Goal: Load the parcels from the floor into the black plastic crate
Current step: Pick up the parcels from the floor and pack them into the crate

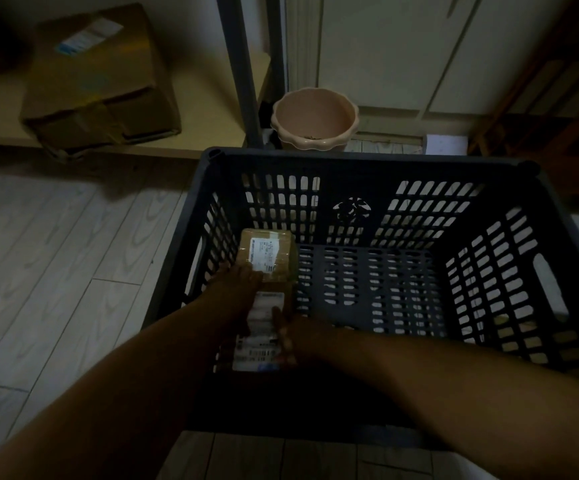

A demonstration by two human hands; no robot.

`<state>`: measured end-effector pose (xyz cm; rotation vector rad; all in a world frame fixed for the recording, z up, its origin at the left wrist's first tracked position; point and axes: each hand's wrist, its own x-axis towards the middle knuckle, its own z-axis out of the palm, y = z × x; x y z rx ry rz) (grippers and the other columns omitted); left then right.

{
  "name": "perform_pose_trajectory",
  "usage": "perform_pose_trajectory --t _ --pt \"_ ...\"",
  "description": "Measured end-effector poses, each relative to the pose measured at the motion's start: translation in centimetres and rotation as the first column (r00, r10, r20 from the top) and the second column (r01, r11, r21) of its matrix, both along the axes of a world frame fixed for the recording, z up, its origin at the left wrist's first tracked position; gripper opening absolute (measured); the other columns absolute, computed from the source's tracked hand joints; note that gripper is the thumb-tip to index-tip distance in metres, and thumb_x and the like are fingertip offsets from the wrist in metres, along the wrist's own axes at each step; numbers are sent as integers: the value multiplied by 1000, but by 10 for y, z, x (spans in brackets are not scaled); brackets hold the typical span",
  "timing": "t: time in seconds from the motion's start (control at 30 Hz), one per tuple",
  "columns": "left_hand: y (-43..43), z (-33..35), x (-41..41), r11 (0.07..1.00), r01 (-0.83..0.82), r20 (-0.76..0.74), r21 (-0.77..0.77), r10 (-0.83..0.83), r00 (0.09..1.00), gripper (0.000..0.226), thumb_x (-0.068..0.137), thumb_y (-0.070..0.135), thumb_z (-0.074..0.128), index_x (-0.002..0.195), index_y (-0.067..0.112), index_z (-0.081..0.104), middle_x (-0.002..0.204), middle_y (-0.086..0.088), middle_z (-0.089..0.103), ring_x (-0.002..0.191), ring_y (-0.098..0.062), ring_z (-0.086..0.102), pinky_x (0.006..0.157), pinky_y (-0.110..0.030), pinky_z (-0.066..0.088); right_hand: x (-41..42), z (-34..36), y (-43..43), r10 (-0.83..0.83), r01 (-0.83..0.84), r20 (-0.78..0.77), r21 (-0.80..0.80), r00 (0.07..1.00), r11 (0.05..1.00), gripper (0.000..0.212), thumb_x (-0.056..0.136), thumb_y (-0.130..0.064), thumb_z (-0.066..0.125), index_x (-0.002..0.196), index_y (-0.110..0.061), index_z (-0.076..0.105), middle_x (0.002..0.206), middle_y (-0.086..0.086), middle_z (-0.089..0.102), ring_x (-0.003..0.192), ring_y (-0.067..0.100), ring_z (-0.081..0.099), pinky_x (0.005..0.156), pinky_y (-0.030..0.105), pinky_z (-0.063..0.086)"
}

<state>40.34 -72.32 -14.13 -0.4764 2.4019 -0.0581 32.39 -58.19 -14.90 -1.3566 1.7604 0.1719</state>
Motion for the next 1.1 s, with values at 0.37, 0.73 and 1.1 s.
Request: perform_pose_trajectory --t 0.37,0.73,1.1 --pt "9 -9 1 1000 9 47 11 -9 999 126 67 56 74 150 18 -13 155 -19 -14 143 -39 -10 115 -53 -1 -11 -12 -3 198 -188 -85 115 977 975 93 94 -53 47 150 -11 -15 155 19 19 136 36 34 107 52 35" --pt "27 130 8 922 -319 77 220 310 948 108 74 65 61 149 30 -9 158 -4 -14 145 -30 -12 118 -52 2 -65 136 57 -128 134 -138 29 982 991 89 83 -69 47 153 -28 10 159 7 16 142 29 25 115 40 26" --pt "126 469 57 771 -557 33 309 576 817 95 85 60 50 150 26 -11 159 -10 -8 145 -33 -7 117 -53 7 -65 483 171 -576 578 48 -111 816 809 65 90 -61 45 143 -23 40 144 9 43 125 27 47 107 37 39"
